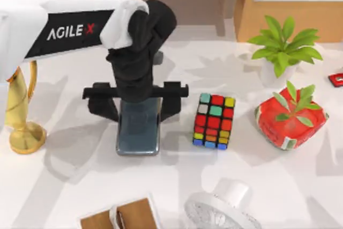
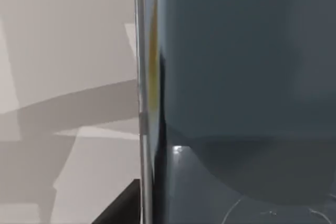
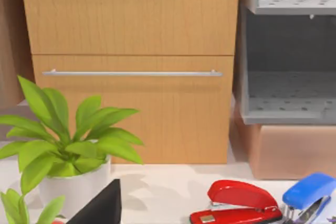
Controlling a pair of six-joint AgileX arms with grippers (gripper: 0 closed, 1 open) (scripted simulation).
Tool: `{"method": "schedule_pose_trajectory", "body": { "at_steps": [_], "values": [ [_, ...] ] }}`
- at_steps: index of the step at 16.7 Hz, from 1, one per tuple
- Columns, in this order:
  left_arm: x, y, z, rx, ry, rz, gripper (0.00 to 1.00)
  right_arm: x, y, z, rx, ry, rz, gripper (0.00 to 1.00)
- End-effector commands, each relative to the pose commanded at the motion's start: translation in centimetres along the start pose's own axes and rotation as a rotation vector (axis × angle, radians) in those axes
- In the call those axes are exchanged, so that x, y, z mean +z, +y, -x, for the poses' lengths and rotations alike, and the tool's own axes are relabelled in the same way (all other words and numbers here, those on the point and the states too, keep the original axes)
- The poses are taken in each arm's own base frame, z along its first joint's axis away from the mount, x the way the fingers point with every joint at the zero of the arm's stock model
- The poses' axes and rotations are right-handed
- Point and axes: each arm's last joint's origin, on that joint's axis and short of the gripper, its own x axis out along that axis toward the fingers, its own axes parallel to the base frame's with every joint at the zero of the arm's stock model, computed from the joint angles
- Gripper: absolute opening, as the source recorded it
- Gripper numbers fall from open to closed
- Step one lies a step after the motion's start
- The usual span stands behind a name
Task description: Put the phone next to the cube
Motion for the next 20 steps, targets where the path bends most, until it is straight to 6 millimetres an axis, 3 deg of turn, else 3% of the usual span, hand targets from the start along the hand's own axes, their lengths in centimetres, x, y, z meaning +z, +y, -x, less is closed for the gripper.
{"method": "schedule_pose_trajectory", "body": {
  "at_steps": [2, 7, 20],
  "values": [
    [-0.27, 0.15, -1.25, 0.018, 0.031, 0.001, 0.00, 0.00, 0.00, 0.00, 0.000, 0.000, 0.000, 1.00],
    [-0.27, 0.15, -1.25, 0.018, 0.031, 0.001, 0.00, 0.00, 0.00, 0.00, 0.000, 0.000, 0.000, 1.00],
    [-0.27, 0.15, -1.25, 0.018, 0.031, 0.001, 0.98, 0.00, 0.00, 0.00, 0.000, 0.000, 0.000, 1.00]
  ]
}}
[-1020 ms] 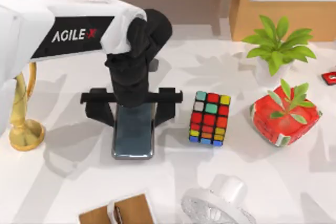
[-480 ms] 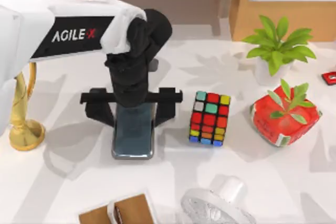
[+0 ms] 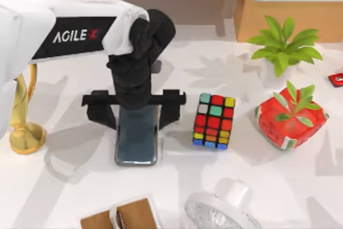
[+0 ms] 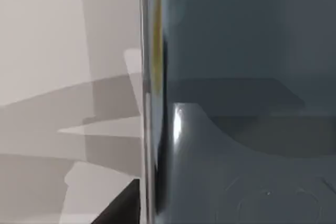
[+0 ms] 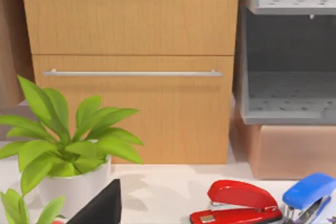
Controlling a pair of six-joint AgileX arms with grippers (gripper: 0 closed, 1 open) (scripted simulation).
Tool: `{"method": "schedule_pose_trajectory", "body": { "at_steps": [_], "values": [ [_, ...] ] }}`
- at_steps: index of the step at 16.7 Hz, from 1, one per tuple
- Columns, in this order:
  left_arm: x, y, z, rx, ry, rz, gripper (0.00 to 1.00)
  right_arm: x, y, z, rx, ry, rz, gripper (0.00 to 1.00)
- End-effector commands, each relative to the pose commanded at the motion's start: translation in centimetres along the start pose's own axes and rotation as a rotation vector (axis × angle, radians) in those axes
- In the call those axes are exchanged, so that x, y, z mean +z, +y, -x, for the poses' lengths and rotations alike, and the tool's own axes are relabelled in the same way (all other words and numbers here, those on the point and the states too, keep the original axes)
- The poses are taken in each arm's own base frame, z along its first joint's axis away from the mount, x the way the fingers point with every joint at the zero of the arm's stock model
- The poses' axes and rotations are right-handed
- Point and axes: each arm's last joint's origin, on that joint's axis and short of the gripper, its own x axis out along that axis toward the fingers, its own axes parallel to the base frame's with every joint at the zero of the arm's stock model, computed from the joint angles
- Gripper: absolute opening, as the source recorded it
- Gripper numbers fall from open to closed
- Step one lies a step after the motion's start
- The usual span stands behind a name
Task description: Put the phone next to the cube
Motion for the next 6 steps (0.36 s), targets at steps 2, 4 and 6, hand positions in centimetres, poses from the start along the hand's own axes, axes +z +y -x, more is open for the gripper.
{"method": "schedule_pose_trajectory", "body": {
  "at_steps": [2, 4, 6],
  "values": [
    [0.00, 0.00, 0.00, 0.000, 0.000, 0.000, 1.00, 0.00, 0.00, 0.00, 0.000, 0.000, 0.000, 1.00],
    [0.00, 0.00, 0.00, 0.000, 0.000, 0.000, 1.00, 0.00, 0.00, 0.00, 0.000, 0.000, 0.000, 1.00],
    [0.00, 0.00, 0.00, 0.000, 0.000, 0.000, 1.00, 0.00, 0.00, 0.00, 0.000, 0.000, 0.000, 1.00]
  ]
}}
